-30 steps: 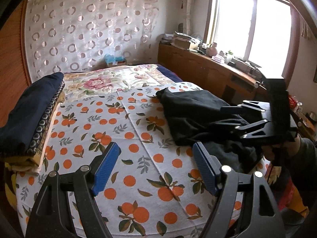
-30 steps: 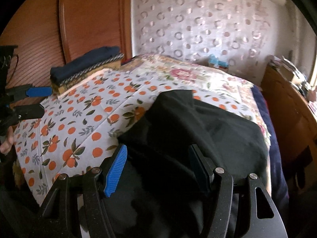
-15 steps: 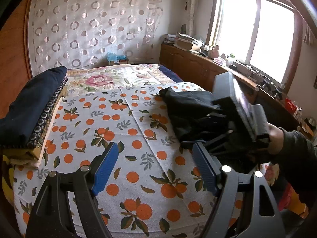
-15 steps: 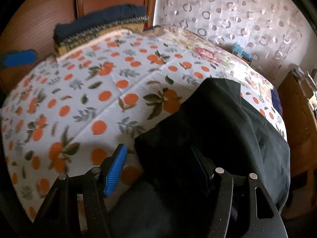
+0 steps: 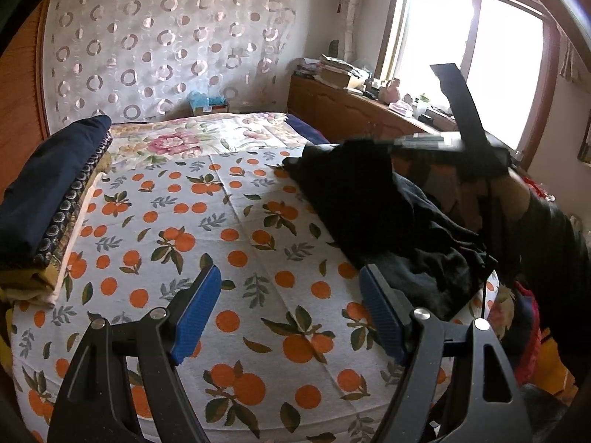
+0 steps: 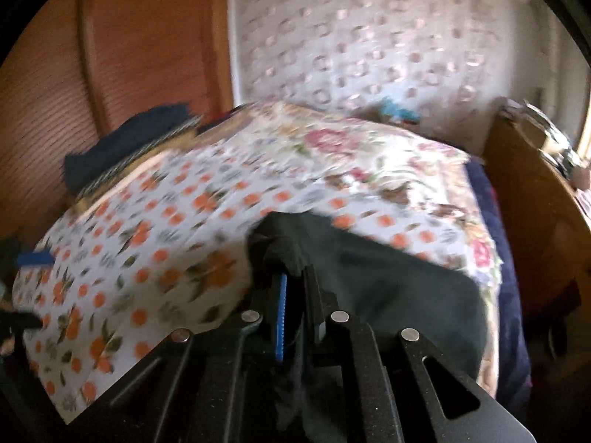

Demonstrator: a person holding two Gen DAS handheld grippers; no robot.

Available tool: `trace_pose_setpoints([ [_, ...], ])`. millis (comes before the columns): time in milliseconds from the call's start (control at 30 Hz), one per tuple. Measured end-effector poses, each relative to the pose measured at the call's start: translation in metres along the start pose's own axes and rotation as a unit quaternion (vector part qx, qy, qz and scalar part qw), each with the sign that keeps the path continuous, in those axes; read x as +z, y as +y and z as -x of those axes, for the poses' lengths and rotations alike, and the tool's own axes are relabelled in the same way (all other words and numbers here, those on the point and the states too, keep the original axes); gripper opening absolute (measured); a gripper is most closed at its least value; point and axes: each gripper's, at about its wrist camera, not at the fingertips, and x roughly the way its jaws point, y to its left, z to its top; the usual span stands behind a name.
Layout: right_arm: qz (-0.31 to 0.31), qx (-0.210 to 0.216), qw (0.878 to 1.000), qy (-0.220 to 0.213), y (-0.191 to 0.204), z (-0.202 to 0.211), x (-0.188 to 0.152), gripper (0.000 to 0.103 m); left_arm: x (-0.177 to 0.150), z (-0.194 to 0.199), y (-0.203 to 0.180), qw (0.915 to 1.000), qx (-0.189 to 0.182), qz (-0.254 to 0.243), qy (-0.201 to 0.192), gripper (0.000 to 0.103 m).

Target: Fold small clothes

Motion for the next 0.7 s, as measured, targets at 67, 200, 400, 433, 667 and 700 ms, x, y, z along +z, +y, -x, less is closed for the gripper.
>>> trace_pose_setpoints([
  [67, -0.012, -0.023, 1.000, -0.001, -0.020, 0.002, 0.008, 0.008, -0.001, -0.002, 0.000, 1.0000, -0.004, 0.001, 0.001, 0.078],
  [200, -0.023, -0.076, 0.997, 0.005, -0.040, -0.003, 0.027, 0.007, -0.001, -0.004, -0.002, 1.0000, -0.006, 0.002, 0.005, 0.078],
  [400, -0.074, -0.182, 0.980, 0.037, -0.071, -0.042, 0.041, 0.008, -0.003, -0.007, -0.007, 0.9999, -0.011, -0.002, 0.010, 0.078],
  [433, -0.082, -0.196, 0.976, 0.044, -0.076, -0.047, 0.039, 0.008, -0.003, -0.008, -0.007, 0.9999, -0.011, -0.002, 0.011, 0.078],
  [667, -0.118, -0.184, 0.975, 0.030, -0.085, -0.043, 0.041, 0.042, -0.003, -0.011, -0.015, 0.9997, -0.017, -0.009, 0.016, 0.078],
  [700, -0.112, -0.176, 0.978, 0.026, -0.086, -0.039, 0.037, 0.043, -0.003, -0.011, -0.016, 0.9996, -0.018, -0.011, 0.016, 0.078],
])
